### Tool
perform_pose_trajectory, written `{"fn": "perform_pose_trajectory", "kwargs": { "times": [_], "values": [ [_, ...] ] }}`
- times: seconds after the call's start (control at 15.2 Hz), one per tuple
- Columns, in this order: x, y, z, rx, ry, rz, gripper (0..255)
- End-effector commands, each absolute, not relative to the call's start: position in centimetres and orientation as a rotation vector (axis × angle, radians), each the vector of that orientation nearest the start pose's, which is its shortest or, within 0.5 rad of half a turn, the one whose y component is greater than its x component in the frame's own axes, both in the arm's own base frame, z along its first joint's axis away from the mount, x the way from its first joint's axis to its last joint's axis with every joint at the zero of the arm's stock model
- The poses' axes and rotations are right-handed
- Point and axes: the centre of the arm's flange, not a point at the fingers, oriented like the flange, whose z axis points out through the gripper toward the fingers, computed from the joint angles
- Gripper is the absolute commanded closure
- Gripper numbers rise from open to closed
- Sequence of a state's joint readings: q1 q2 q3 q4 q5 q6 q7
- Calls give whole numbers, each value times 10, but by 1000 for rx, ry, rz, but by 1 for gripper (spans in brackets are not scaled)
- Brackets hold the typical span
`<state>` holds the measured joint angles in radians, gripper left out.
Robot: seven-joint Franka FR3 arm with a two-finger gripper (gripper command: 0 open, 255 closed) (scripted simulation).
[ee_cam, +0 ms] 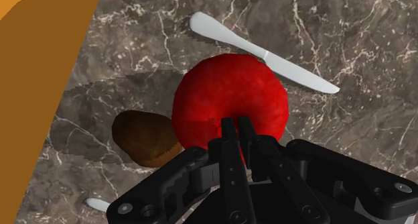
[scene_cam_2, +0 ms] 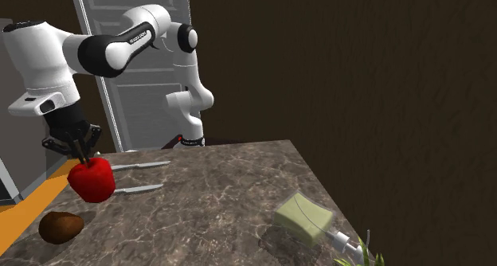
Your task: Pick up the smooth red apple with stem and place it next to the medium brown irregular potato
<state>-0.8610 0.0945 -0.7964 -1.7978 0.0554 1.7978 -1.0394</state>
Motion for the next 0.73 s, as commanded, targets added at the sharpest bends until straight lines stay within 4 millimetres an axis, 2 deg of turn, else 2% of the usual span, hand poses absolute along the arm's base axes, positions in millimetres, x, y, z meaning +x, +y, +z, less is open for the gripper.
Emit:
{"fn": "perform_pose_trajectory", "kwargs": {
  "times": [0.0,0.2,0.66],
  "values": [
    [-33,-574,486,-2928,958,43,255],
    [-33,-574,472,-2928,958,43,255],
    [-33,-574,472,-2928,958,43,255]
  ]
}}
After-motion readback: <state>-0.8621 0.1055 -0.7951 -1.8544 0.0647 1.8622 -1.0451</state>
